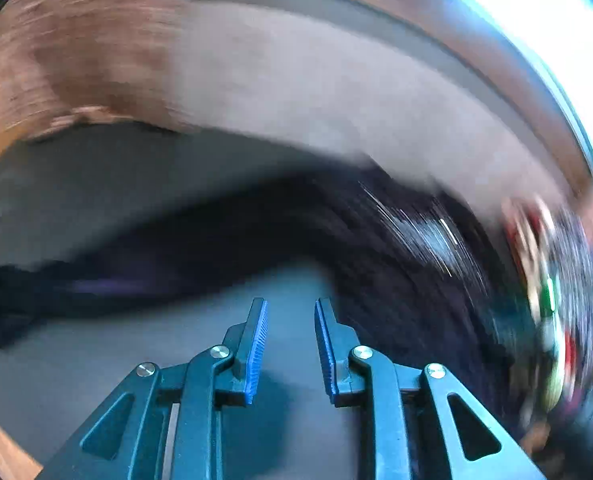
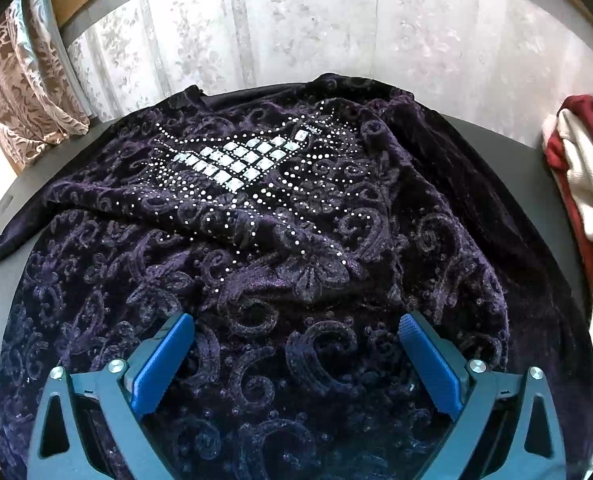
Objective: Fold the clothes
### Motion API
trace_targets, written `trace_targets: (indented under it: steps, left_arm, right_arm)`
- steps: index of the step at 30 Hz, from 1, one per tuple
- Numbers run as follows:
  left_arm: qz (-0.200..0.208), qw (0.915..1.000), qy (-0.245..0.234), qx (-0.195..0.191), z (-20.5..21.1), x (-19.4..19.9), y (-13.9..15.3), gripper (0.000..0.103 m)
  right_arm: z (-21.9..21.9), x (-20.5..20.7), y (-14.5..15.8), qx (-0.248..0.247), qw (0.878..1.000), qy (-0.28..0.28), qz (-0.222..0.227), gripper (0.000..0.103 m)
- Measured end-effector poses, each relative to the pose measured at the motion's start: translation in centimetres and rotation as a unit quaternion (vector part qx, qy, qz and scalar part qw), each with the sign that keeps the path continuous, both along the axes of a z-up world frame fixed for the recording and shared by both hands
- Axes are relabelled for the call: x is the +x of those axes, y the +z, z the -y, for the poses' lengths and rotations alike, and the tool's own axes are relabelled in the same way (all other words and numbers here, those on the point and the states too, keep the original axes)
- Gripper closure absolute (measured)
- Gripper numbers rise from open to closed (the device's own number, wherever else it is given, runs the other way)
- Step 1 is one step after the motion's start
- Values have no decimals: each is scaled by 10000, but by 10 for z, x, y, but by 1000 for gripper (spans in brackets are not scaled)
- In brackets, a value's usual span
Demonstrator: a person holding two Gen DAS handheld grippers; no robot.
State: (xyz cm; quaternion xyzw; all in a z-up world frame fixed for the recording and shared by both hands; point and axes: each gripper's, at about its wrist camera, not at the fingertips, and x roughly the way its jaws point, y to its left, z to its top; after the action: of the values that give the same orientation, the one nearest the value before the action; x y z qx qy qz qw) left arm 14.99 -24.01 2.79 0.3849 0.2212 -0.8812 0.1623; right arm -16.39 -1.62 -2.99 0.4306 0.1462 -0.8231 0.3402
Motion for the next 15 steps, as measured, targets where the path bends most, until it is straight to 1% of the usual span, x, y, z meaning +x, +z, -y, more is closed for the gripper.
trace_targets:
  steps: [2,3,4,5,6,7,8,10,11,13,14,15]
  left_arm:
    - [-70,9988,-477,128,-41,-17,-12,80]
    - [-111,9984,-540,133,-56,-20,-16,80]
    - [-205,9974,-638,280,-65,-25,-19,79]
    - [-232,9947,-851,523,-77,-30,-25,78]
    - [-135,9947,-905,479,-82,-34,-32,78]
    - [107,9954,-920,247,-91,-37,-38,78]
    - [411,9942,-994,-13,-100,-39,-45,78]
    - [974,9898,-992,-327,-100,-30,-60,78]
    - [1045,9890,-957,-432,-95,-21,-63,78]
    - [1190,9870,-880,-632,-83,-5,-67,80]
    - [1290,9862,-800,-661,-76,4,-67,80]
    - [1407,9844,-746,-752,-70,11,-67,81]
  right_arm:
    - [1,2,7,57,9997,174,137,2]
    - [-2,10,17,-58,9994,306,135,7]
    - [-4,17,26,-174,9988,438,132,7]
    - [-7,26,36,-290,9978,579,137,7]
    - [-11,38,44,-412,9959,776,190,7]
    - [-15,50,50,-517,9937,962,251,7]
    - [-17,58,50,-506,9921,1083,369,7]
    - [-23,76,38,-270,9894,1185,799,7]
    - [-27,84,30,-195,9879,1174,999,7]
    - [-38,107,20,-247,9863,1267,1031,6]
    - [-43,119,16,-284,9852,1325,1053,5]
    - [-43,130,16,-386,9824,1452,1109,4]
